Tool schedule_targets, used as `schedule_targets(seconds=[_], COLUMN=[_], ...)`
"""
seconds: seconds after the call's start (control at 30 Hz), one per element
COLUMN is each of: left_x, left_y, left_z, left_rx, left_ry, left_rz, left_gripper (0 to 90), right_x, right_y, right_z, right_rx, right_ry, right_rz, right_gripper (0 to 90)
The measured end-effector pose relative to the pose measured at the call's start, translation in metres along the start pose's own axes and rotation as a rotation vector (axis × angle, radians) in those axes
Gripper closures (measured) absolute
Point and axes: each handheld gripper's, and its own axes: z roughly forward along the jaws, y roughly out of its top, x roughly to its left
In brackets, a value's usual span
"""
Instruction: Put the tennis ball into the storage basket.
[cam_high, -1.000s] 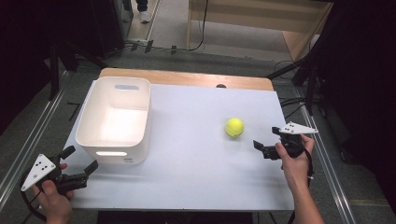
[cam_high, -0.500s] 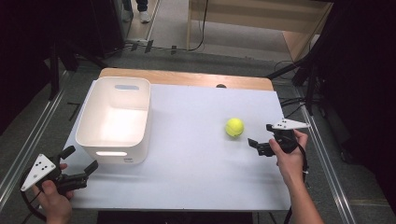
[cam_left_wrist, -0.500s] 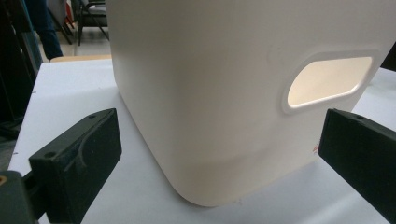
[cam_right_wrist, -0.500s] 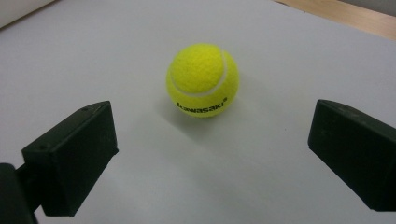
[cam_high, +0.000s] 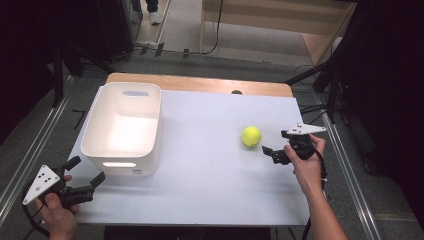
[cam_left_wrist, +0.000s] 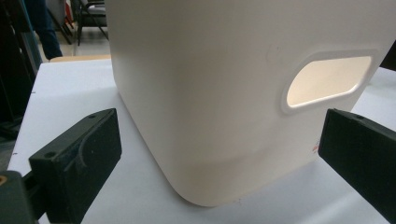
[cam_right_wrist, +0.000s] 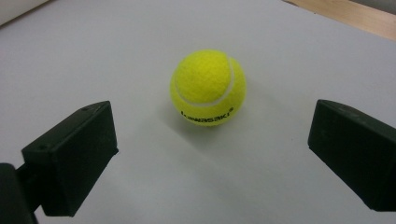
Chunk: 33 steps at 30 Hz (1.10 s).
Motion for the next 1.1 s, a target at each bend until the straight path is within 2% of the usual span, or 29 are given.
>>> schedule_targets(seconds=[1.1], left_x=[0.0], left_y=[0.0], left_z=[0.0], left_rx=[0.001], left_ry=[-0.003], left_rz=[0.001], left_gripper=[0.0], right_x=[0.003], right_y=[0.02], right_z=[0.022], right_rx=[0.052], right_ry=[0.04], right_rz=[-0.026], right_gripper=[0.0])
